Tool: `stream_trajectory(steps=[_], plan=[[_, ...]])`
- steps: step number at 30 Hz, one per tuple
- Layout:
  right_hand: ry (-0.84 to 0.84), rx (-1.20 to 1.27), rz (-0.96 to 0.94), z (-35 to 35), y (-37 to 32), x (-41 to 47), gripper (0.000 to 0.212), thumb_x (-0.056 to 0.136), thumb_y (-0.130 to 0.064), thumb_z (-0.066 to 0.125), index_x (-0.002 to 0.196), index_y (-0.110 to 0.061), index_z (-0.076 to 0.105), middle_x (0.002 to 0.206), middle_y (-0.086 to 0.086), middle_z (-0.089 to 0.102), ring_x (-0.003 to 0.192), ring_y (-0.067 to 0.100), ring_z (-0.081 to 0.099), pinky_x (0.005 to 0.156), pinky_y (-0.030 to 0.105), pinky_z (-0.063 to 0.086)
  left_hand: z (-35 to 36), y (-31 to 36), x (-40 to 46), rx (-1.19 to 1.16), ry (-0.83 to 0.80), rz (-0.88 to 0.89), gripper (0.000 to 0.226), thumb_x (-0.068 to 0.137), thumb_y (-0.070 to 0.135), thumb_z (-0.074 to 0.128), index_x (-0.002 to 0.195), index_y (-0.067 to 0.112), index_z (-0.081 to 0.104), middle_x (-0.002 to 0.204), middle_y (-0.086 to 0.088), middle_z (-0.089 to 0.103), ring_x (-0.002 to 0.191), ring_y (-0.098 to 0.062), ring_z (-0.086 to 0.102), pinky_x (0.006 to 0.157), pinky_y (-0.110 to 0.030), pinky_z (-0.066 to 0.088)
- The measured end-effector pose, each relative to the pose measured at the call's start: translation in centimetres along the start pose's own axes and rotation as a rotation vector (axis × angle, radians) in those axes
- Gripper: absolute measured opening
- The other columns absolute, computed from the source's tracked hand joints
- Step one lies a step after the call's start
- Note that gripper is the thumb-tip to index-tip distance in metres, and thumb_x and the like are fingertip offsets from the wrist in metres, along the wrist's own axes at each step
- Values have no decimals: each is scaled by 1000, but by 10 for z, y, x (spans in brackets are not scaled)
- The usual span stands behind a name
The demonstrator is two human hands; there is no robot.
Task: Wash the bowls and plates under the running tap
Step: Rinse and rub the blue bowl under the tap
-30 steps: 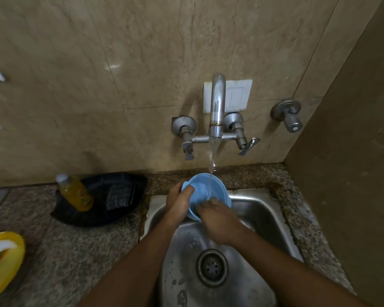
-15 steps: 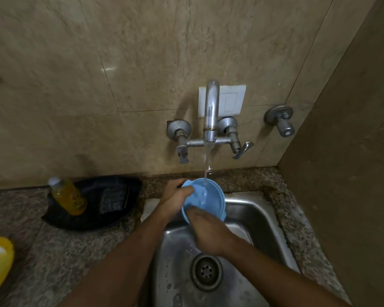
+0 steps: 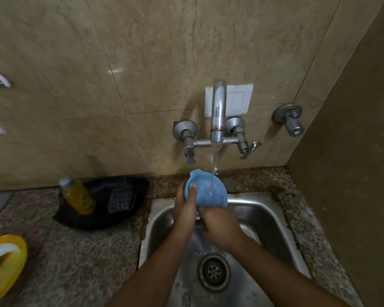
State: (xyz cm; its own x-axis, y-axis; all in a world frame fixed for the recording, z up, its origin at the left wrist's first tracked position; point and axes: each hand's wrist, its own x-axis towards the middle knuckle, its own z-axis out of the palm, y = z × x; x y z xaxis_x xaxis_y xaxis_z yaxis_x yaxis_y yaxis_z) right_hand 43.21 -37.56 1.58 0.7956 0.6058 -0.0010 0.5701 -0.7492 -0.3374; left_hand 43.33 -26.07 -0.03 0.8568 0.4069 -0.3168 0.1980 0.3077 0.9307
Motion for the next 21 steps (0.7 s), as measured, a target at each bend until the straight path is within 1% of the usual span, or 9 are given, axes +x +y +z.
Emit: stream_trajectory(steps=[2,4,6,8,11,15,17,19,21], plan=[[-22,222,53,10,-9,-1,35,81,-15,57,115,-23,58,106,0,69,96,21,66,77,33,54,-2,7,5,123,36,54,24,91,42,61,113,34,67,111,4,71,100,-12,66,83,-33,55],[-65,288,1,16,-9,-8,44,81,-13,59,124,-23,53,115,-1,65,101,19,64,82,35,54,-9,13,12,240,-4,68,28,86,46,64,107,29,72,103,2,73,96,-17,68,85,-39,57],[-85,104,-137,11,7,-16,48,79,-16,59,126,-22,52,119,0,63,104,20,62,87,34,52,-19,13,15,240,-28,28,27,86,42,66,104,24,74,99,-4,75,95,-25,70,87,-47,57],[-58,-170,-270,0,24,-19,39,78,-19,59,117,-21,57,115,0,62,105,21,59,93,32,45,-25,11,16,192,-54,-21,23,89,34,66,105,20,74,99,-9,75,95,-31,71,86,-50,57],[-95,-295,-257,-9,28,-16,33,78,-22,62,111,-23,57,112,0,62,104,20,57,93,32,42,-21,11,16,206,-95,-16,25,84,34,68,103,19,74,97,-10,75,93,-31,71,86,-49,57],[-228,164,-23,-5,-9,-6,46,81,-11,61,125,-16,48,122,6,57,111,24,56,90,38,49,-9,16,17,275,-153,38,16,90,22,65,99,14,75,92,-9,76,90,-29,71,83,-41,57],[-228,251,-51,1,-11,-8,51,80,-9,60,128,-13,44,124,8,55,111,25,56,89,39,49,-14,17,19,302,-159,47,15,90,22,65,99,15,76,92,-8,76,89,-27,72,84,-41,58],[-213,128,-184,0,1,-18,53,78,-15,65,128,-14,47,125,7,55,113,25,55,94,38,47,-24,18,22,273,-158,12,14,90,21,65,98,16,76,93,-10,76,90,-30,72,85,-44,58],[-129,-138,-345,-5,23,-24,51,73,-23,71,122,-15,58,122,7,62,111,26,60,99,40,46,-31,16,22,242,-155,-36,13,89,19,65,96,18,75,94,-11,76,90,-32,72,84,-46,58]])
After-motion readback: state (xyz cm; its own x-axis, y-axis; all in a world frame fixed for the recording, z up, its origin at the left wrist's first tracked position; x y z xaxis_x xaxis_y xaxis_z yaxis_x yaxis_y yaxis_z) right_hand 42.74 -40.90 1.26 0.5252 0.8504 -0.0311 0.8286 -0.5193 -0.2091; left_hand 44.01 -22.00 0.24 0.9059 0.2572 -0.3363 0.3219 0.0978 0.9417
